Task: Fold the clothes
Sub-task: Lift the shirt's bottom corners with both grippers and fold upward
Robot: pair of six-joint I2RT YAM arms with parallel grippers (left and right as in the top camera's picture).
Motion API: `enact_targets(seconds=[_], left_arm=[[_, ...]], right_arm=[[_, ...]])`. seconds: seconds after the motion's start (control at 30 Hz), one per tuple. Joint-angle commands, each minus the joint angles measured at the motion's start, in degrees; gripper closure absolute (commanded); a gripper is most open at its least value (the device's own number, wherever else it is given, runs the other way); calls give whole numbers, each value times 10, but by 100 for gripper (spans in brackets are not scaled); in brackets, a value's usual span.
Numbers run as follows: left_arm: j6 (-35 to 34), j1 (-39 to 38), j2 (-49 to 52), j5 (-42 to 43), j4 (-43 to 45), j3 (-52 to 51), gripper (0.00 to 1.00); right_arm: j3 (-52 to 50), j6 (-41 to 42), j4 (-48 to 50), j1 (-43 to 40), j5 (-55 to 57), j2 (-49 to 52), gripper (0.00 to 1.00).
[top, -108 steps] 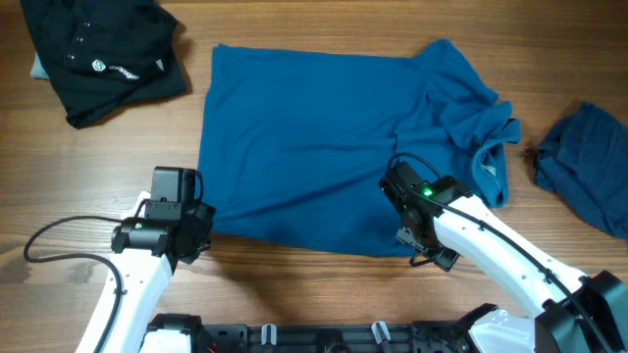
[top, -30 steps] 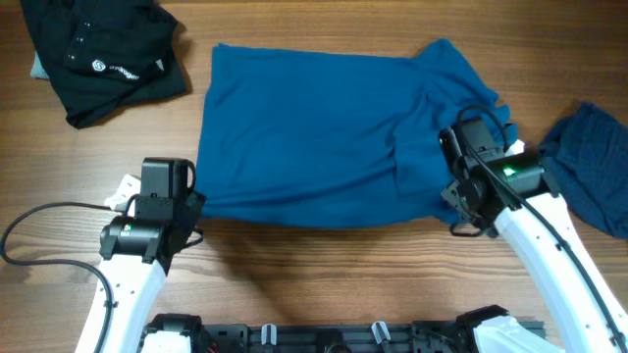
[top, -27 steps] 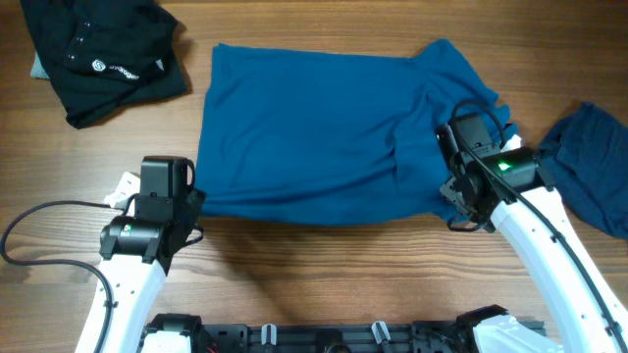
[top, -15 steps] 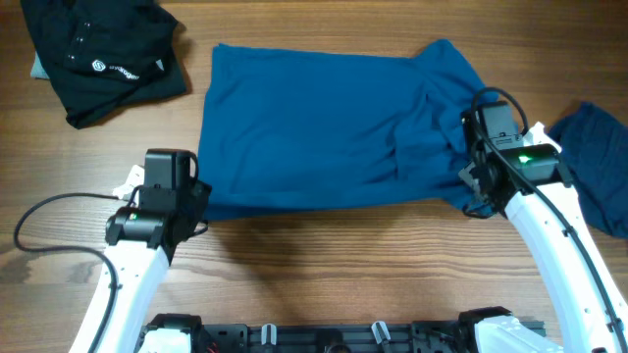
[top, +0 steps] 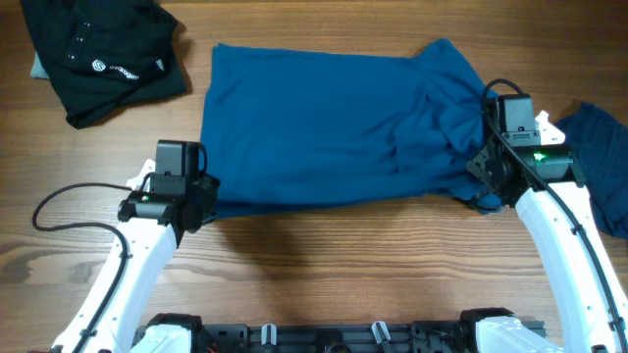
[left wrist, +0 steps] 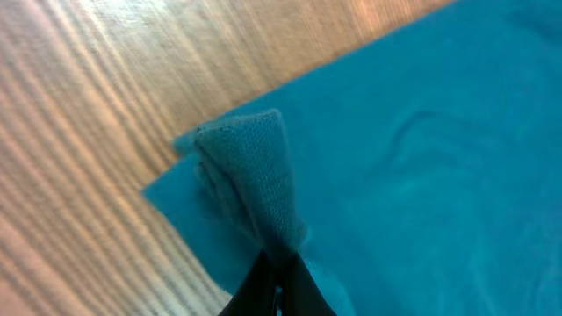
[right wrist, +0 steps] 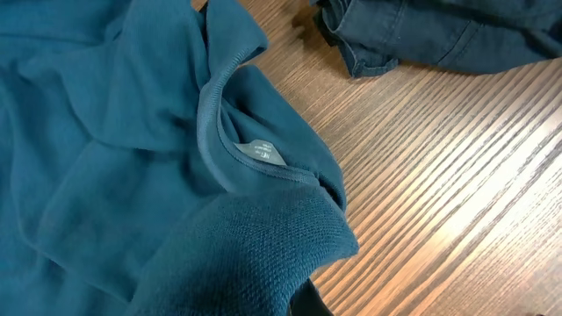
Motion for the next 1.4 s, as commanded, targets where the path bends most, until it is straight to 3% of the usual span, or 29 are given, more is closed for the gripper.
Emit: enact_targets(seconds=[0.0,0.7,0.87,1.17,1.2,1.27,1.37], left_arm=[[3,-12,4,2,16,13,96],[3,-12,46,-63,54,13,96],[3,-12,83,-63,71,13,88],[33,-12,97,-69,108,13,82],[33,-12,97,-69,108,13,82],[36,-12,97,-69,105,13,77],[51,-12,97,-69,105,13,71]], right_arm=[[7,-12,-4,-2,-14,16,96],[6,-7,36,-2,-23,108,96],[6,-8,40,-2,-23,117,95],[6,-12,78,-2,-24,129,85],[6,-12,83,-2,-24,133,84],[6,-12,92,-2,-24,148,62],[6,-43,107,-2,-23,163,43]])
